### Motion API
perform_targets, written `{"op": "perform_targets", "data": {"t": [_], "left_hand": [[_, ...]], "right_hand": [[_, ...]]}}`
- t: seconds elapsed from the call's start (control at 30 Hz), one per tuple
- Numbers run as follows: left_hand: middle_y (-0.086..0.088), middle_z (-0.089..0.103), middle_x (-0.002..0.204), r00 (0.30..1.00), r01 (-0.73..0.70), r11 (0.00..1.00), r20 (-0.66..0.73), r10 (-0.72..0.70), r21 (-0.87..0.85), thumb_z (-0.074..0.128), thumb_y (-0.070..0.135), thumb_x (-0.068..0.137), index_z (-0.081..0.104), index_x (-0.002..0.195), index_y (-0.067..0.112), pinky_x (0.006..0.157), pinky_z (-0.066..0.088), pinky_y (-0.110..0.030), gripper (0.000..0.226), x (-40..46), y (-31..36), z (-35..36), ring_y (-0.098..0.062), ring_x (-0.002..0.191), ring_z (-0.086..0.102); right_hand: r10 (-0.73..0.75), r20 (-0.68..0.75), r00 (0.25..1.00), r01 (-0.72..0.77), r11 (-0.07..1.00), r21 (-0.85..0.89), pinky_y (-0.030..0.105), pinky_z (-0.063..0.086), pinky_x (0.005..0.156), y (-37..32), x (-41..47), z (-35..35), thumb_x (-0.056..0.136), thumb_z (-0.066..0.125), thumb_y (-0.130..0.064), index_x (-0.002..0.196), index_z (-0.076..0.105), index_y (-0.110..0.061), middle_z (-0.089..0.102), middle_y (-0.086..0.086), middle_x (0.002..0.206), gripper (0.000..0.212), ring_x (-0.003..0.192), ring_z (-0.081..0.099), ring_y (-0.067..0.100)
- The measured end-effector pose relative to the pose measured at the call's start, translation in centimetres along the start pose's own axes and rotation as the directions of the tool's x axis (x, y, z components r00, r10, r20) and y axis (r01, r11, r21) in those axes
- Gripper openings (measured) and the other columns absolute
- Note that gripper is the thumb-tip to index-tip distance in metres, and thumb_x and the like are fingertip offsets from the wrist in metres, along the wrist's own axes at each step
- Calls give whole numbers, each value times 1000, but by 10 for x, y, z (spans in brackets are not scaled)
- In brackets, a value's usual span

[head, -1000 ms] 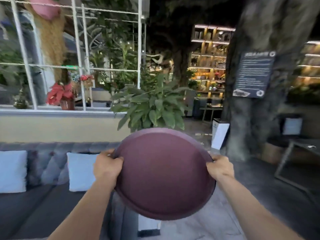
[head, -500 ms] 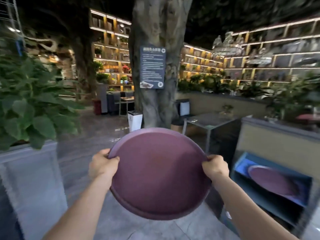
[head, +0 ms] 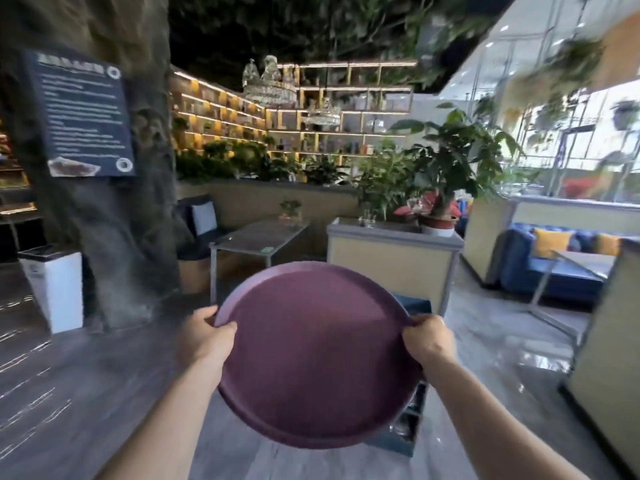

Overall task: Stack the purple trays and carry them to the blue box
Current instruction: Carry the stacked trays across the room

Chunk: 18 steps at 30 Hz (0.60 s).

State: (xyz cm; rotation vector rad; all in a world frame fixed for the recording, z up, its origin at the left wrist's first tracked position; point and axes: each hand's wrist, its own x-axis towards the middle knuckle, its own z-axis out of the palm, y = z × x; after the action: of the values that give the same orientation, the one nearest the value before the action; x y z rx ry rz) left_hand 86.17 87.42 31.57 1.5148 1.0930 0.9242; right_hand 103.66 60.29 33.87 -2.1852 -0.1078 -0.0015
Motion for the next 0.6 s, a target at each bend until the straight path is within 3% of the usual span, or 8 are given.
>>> {"op": "perform_targets", "data": {"t": [0.1, 0.2, 0.3, 0.6], "left_hand": [[-4, 73, 119, 995, -32, 999, 98, 32, 3, 78, 19, 77, 66, 125, 22, 90, 56, -44, 50, 24, 5, 45, -32, 97, 69], [-5, 68, 125, 986, -27, 1000, 166, 26, 4, 75, 16, 83, 63, 131, 20, 86, 50, -38, 50, 33, 9, 88, -34, 105, 66], [-7, 67, 130, 973, -53, 998, 224, 48, 16, 74, 20, 84, 62, 133, 22, 88, 50, -40, 50, 39, 10, 133, -36, 109, 65], [-7, 70, 123, 949, -59, 997, 311, 44, 40, 74, 19, 82, 65, 128, 23, 93, 55, -45, 46, 65, 23, 288, -36, 104, 67]], "right_hand": [[55, -89, 995, -55, 998, -4, 33, 53, 80, 4, 17, -9, 76, 54, -5, 96, 78, -15, 73, 15, 92, 33, 86, 63, 33], [128, -166, 978, -134, 991, -28, 35, 52, 84, 15, 34, -17, 77, 56, -6, 100, 76, -16, 70, 15, 97, 32, 93, 63, 36], [172, -205, 963, -184, 982, -37, 34, 53, 81, 29, 58, -22, 76, 55, -8, 99, 77, -17, 69, 11, 90, 33, 87, 64, 33], [262, -266, 927, -271, 962, 3, 35, 55, 84, 72, 190, -32, 74, 58, -10, 86, 72, -23, 71, 14, 91, 23, 93, 66, 37]]}}
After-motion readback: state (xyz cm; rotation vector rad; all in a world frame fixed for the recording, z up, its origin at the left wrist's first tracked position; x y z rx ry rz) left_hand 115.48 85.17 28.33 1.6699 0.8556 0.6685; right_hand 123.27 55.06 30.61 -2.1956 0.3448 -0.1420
